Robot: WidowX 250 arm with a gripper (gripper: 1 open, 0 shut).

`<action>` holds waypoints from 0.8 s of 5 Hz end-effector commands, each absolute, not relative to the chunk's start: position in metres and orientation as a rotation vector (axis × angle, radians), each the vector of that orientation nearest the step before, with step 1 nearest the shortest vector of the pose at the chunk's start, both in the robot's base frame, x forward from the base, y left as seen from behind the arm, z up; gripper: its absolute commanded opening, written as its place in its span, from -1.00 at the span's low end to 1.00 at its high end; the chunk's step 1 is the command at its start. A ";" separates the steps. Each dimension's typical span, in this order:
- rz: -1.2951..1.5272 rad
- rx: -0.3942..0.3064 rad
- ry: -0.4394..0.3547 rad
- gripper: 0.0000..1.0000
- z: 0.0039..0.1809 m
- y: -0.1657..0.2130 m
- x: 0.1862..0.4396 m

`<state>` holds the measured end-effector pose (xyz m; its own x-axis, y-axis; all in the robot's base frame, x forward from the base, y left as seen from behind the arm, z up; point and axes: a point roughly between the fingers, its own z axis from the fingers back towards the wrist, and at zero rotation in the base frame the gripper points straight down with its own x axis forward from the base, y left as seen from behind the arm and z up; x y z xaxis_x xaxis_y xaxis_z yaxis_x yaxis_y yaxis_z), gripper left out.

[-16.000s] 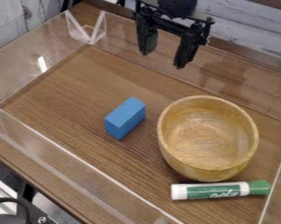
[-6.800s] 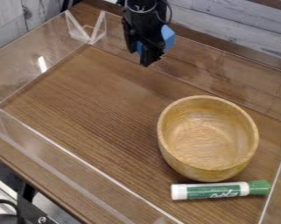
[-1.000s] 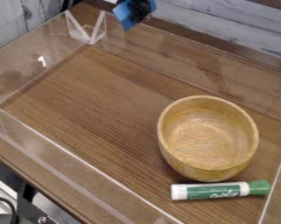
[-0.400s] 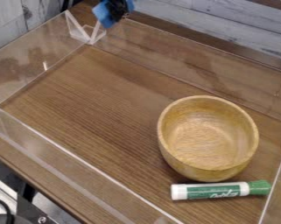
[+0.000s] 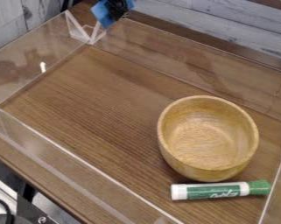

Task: Put the blue block in the brown bowl

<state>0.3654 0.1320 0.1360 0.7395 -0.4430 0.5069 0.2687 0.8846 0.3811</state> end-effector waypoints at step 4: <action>-0.421 0.275 -0.678 -1.00 0.163 0.004 0.312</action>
<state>0.3107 0.0028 0.1504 0.7202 -0.4647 0.5152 0.3058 0.8791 0.3656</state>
